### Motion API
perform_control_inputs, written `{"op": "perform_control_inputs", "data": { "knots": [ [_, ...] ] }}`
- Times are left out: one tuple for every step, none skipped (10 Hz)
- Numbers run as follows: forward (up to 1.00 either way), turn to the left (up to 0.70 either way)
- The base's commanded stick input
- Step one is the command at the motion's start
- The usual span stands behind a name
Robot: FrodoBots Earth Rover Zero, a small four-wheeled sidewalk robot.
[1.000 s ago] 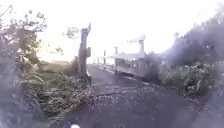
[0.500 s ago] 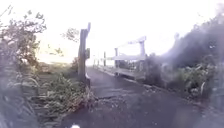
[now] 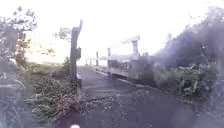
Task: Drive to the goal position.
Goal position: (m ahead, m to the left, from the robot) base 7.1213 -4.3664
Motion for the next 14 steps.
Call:
{"op": "perform_control_inputs", "data": {
  "knots": [
    [0.7,-0.11],
    [0.7,-0.14],
    [0.7,-0.14],
    [0.7,-0.13],
    [0.7,-0.07],
    [0.7,-0.01],
    [0.7,0.0],
    [0.7,0.0],
    [0.7,0.0],
    [0.7,0.0],
    [0.7,0.0],
    [0.7,0.0],
    [0.7,0.08],
    [0.7,0.11]
  ]
}}
